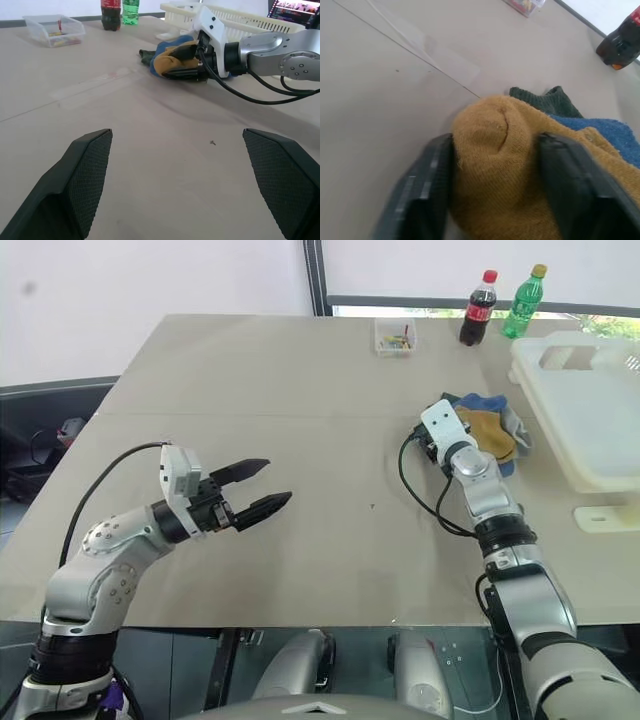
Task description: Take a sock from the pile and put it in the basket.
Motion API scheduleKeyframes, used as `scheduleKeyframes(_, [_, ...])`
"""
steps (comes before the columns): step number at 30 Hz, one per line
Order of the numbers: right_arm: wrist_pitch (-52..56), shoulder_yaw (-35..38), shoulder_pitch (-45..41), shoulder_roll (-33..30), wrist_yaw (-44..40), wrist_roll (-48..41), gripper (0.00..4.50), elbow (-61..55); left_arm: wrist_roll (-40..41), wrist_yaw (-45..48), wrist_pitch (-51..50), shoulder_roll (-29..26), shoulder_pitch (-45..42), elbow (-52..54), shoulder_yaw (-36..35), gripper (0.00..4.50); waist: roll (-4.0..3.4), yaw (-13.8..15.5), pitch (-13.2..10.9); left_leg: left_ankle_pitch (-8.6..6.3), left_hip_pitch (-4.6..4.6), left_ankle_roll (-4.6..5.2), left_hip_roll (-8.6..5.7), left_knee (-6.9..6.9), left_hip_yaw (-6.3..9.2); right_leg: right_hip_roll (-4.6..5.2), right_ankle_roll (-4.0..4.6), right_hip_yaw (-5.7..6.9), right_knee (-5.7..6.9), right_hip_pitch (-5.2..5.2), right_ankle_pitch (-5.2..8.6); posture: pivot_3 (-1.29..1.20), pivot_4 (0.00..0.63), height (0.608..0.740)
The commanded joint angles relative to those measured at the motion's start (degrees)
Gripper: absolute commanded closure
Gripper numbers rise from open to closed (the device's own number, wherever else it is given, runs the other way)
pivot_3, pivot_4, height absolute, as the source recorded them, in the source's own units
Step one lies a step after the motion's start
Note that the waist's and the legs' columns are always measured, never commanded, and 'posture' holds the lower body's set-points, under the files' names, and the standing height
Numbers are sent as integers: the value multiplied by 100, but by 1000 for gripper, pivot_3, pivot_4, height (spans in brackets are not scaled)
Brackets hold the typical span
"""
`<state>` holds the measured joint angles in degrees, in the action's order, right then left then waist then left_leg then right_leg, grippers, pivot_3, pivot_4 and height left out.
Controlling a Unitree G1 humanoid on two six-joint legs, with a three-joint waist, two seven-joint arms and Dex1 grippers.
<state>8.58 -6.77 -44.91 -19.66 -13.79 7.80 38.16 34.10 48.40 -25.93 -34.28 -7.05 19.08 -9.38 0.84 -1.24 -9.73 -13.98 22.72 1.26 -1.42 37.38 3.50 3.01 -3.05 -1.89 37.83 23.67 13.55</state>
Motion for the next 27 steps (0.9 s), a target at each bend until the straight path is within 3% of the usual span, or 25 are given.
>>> scheduleKeyframes(1, [-160, 100, -121, 10, 63, 10, 3599, -182, 141, -55, 26, -33, 33, 260, -181, 0, 0, -10, 0, 0, 0, 0, 0, 0, 0, 0, 0, 0, 0, 0, 0, 0, 150, 740])
scheduleKeyframes(3, [-119, 102, -99, 10, 48, 11, 4376, -290, 145, -55, 30, -32, 52, 265, -179, 0, 0, -23, 0, 0, 0, 0, 0, 0, 0, 0, 0, 0, 1, 0, 0, 0, 150, 740])
scheduleKeyframes(12, [260, 122, 92, -41, -249, -96, 4452, -738, 64, 28, 103, -19, -41, 120, -66, 0, 0, -101, 0, 0, 0, 0, 0, 0, 1, 0, 0, 0, 1, 0, 0, 0, 150, 740])
scheduleKeyframes(13, [310, 159, 113, -37, -276, -135, 3744, -774, 64, 42, 109, -21, -48, 103, -64, 0, -1, -102, 0, 0, 0, 0, 0, 0, 1, 0, 0, 0, 1, 0, 0, 0, 150, 740])
scheduleKeyframes(18, [449, 237, 227, 0, -321, -237, 1566, -1056, 42, 80, 130, -24, -101, 19, -38, 0, -1, -103, 0, 0, 0, 1, 0, 0, 1, 0, 0, 0, 1, 0, 0, 0, 150, 740])
scheduleKeyframes(27, [431, 249, 260, 115, -323, -325, 1566, -1278, -21, 75, 148, -27, -98, 17, 12, 0, -1, -104, 0, 0, 0, 1, 0, 0, 2, 0, 0, 0, 1, 0, 0, 0, 150, 740])
